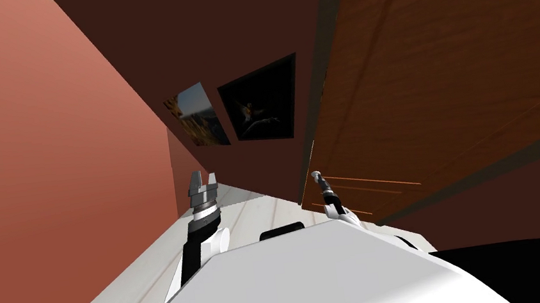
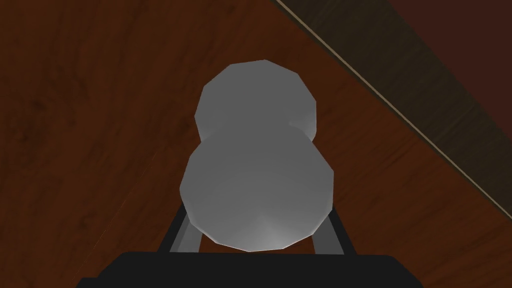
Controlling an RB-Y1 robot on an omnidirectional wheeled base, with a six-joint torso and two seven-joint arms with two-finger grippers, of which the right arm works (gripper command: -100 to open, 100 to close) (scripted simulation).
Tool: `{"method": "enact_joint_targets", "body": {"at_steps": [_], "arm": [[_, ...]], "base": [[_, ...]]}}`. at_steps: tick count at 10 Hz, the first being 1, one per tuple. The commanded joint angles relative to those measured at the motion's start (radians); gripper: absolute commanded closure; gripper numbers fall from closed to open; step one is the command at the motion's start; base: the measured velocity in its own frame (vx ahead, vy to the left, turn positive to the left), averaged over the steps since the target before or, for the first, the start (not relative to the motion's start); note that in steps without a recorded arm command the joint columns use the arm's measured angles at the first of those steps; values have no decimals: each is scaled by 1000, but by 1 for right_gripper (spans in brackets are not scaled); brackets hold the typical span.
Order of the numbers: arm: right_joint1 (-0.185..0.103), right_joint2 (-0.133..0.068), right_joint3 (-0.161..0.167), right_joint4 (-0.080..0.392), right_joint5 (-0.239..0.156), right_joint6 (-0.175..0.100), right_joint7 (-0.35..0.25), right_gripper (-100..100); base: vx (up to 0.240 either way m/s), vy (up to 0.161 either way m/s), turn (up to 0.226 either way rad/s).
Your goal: Pull the door open
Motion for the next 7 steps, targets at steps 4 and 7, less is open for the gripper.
{"method": "enact_joint_targets", "body": {"at_steps": [4, 7], "arm": [[3, 8, 16, -2, -20, 5, -91, 100], [3, 4, 24, 0, -42, 4, -174, 100]], "base": [[-25, -8, 35], [-29, -9, 43]]}}
